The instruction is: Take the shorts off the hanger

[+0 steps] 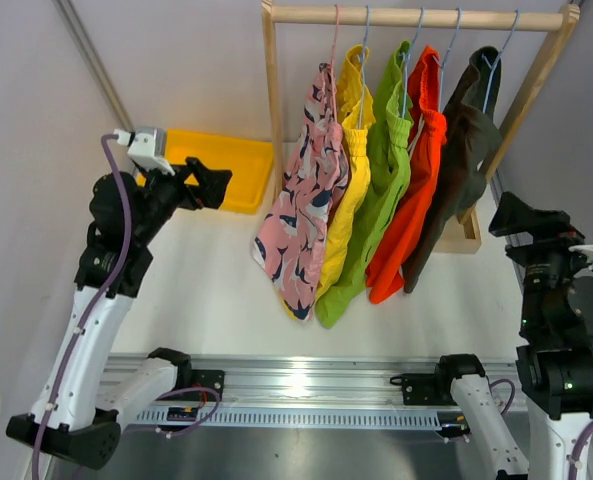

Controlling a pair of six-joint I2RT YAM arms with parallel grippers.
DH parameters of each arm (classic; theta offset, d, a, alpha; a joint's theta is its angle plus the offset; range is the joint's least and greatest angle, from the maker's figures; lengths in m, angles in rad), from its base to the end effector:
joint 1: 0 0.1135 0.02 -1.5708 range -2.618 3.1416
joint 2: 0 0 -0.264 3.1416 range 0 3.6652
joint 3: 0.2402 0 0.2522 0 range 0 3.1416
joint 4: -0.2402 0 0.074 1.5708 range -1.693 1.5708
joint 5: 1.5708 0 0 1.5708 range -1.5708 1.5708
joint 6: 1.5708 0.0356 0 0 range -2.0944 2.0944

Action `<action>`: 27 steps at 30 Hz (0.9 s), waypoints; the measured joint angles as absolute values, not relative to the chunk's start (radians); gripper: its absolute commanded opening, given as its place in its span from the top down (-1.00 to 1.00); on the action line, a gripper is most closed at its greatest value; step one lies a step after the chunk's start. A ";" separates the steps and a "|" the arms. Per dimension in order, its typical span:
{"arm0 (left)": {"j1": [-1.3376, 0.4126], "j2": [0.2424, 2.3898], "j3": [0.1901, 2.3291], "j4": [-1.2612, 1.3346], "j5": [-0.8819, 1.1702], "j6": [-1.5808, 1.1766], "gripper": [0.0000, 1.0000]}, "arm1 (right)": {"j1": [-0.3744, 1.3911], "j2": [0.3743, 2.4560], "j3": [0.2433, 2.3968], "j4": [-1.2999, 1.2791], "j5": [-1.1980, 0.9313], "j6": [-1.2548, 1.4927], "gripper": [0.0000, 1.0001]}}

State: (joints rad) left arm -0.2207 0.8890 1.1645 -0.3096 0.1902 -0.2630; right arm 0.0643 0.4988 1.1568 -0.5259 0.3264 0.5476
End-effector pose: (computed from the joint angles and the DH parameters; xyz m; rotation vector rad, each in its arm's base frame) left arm 0.1760 -0.0464 0.4391 0.1153 1.6255 -0.5259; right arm 0.0527 -0.0080 0.4513 0.6016 1.3206 0.2665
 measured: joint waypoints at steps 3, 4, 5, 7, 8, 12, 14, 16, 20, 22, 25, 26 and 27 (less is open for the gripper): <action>-0.280 0.981 1.287 -0.353 0.123 -0.231 -0.99 | 0.064 0.521 1.238 -0.478 0.302 0.499 -0.99; -0.303 1.009 1.324 -0.363 0.103 -0.223 -0.99 | 0.064 0.536 1.264 -0.465 0.287 0.490 -0.99; -0.339 1.055 1.385 -0.390 0.073 -0.209 -0.99 | 0.064 0.554 1.290 -0.453 0.265 0.480 -0.99; -0.385 1.133 1.510 -0.427 0.021 -0.197 -0.99 | 0.064 0.603 1.339 -0.440 0.211 0.469 -0.94; -0.402 1.183 1.590 -0.445 0.000 -0.191 -0.99 | 0.064 0.633 1.360 -0.435 0.185 0.469 -0.93; -0.434 1.403 1.946 -0.542 -0.074 -0.190 -0.98 | 0.065 0.744 1.402 -0.459 0.102 0.469 -0.94; -0.455 1.525 2.142 -0.575 -0.103 -0.189 -0.99 | 0.067 0.762 1.382 -0.480 0.080 0.469 -0.96; -0.485 1.636 2.315 -0.627 -0.122 -0.185 -0.99 | 0.068 0.770 1.348 -0.509 0.056 0.459 -0.96; -0.528 1.737 2.431 -0.670 -0.154 -0.183 -0.99 | 0.069 0.791 1.355 -0.546 -0.041 0.425 -0.93; -0.534 1.723 2.374 -0.670 -0.160 -0.184 -0.98 | 0.073 0.828 1.418 -0.550 -0.118 0.415 -0.93; -0.538 1.643 2.178 -0.635 -0.182 -0.192 -0.98 | 0.102 0.921 1.560 -0.509 -0.212 0.414 -0.93; -0.539 1.617 2.124 -0.635 -0.188 -0.192 -0.98 | 0.119 0.952 1.604 -0.484 -0.234 0.414 -0.92; -0.541 1.584 2.056 -0.621 -0.197 -0.194 -0.98 | 0.149 0.987 1.650 -0.462 -0.248 0.413 -0.92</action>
